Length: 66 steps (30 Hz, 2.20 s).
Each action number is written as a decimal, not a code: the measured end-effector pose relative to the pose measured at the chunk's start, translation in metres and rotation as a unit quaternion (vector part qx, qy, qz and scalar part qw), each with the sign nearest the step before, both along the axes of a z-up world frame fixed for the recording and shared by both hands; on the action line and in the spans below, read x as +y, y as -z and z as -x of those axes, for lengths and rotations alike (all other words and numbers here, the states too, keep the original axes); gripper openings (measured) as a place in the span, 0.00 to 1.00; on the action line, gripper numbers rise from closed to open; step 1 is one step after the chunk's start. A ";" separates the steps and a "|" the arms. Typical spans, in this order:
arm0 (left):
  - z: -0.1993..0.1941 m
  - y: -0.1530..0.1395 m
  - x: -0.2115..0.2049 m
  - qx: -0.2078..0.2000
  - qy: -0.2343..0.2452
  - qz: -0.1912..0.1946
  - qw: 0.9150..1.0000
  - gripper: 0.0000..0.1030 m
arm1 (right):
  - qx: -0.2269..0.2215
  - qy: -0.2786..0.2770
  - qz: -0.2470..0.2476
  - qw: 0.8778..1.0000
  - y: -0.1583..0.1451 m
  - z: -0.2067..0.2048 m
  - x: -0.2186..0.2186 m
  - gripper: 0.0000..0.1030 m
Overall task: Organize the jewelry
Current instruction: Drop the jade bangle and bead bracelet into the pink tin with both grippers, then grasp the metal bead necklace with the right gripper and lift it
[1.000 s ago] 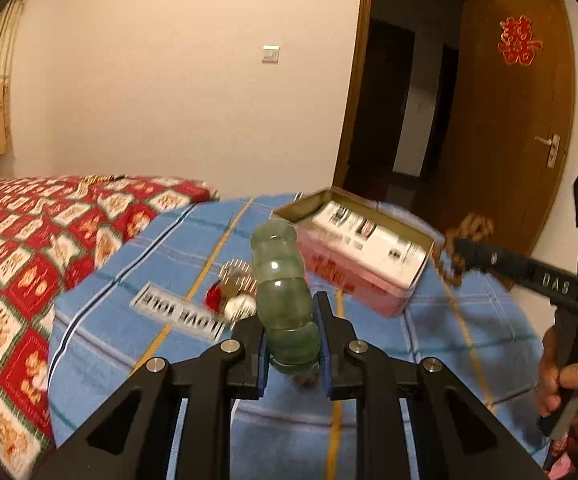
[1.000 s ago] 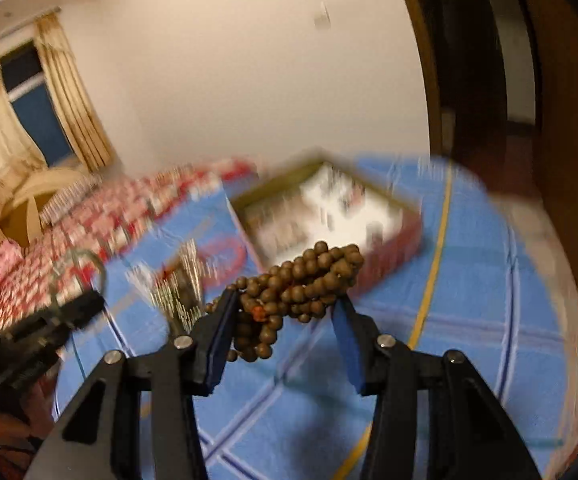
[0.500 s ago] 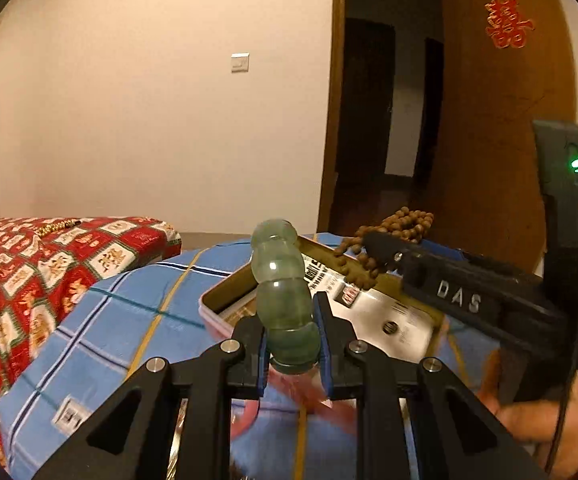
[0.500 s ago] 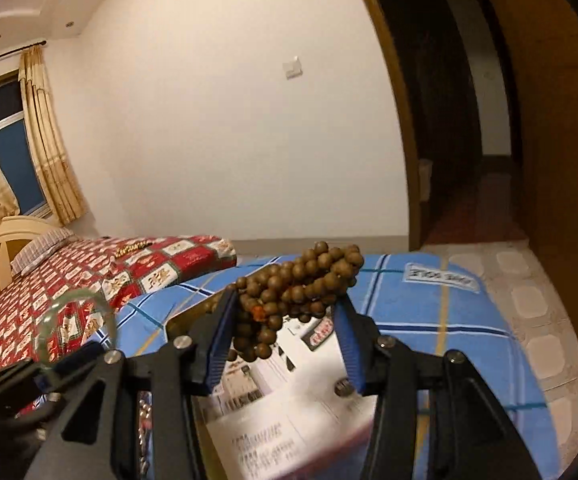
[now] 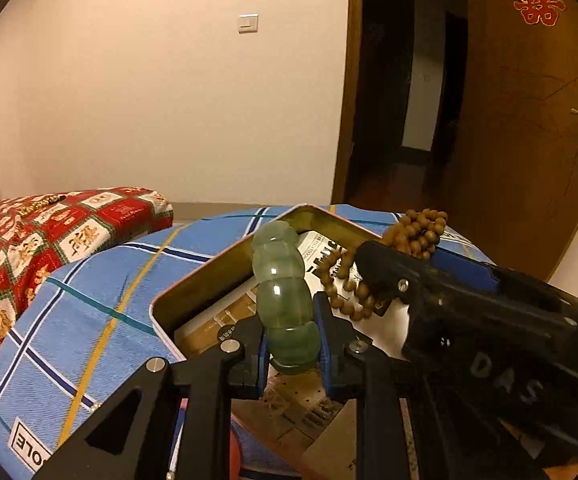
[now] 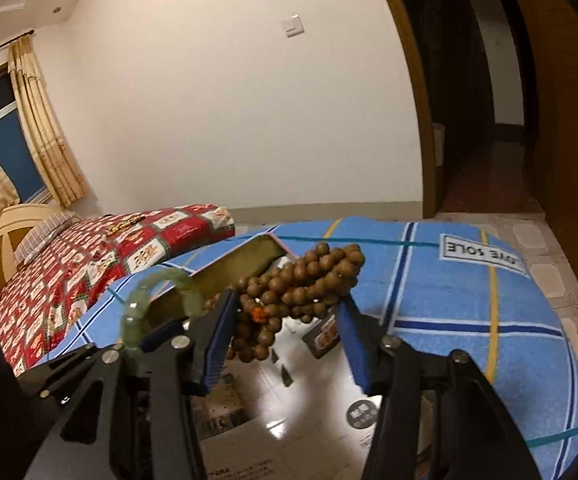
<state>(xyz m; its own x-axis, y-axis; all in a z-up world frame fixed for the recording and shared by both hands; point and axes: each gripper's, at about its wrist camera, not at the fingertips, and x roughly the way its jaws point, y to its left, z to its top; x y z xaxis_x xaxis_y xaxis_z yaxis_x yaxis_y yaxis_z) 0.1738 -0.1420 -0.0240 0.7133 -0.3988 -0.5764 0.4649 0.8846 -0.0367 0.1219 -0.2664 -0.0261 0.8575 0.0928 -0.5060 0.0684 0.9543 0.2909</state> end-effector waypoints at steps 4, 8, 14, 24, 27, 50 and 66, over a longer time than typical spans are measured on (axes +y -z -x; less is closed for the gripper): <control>-0.001 0.001 0.000 0.003 0.001 0.002 1.000 0.58 | -0.016 -0.005 -0.012 1.000 -0.003 0.001 -0.001 0.75; 0.008 -0.006 0.003 -0.023 -0.003 0.015 1.000 0.70 | -0.032 0.004 -0.011 0.999 -0.006 0.005 -0.002 0.76; 0.028 -0.023 0.039 -0.052 -0.040 0.054 0.996 0.70 | -0.067 0.062 0.007 0.996 -0.017 0.021 -0.012 0.76; 0.076 -0.017 0.105 -0.077 -0.115 0.042 0.989 0.70 | -0.108 0.135 0.066 0.983 -0.029 0.043 -0.007 0.79; 0.080 -0.008 0.116 -0.066 -0.120 0.032 0.990 0.70 | -0.103 0.137 0.079 0.982 -0.028 0.049 0.001 0.79; 0.126 -0.013 0.190 -0.034 -0.185 0.089 0.978 0.70 | -0.077 0.014 0.058 0.995 -0.015 0.103 0.071 0.79; 0.127 -0.012 0.210 -0.045 -0.224 0.053 0.972 0.70 | 0.102 -0.205 0.075 0.971 0.037 0.073 0.168 0.34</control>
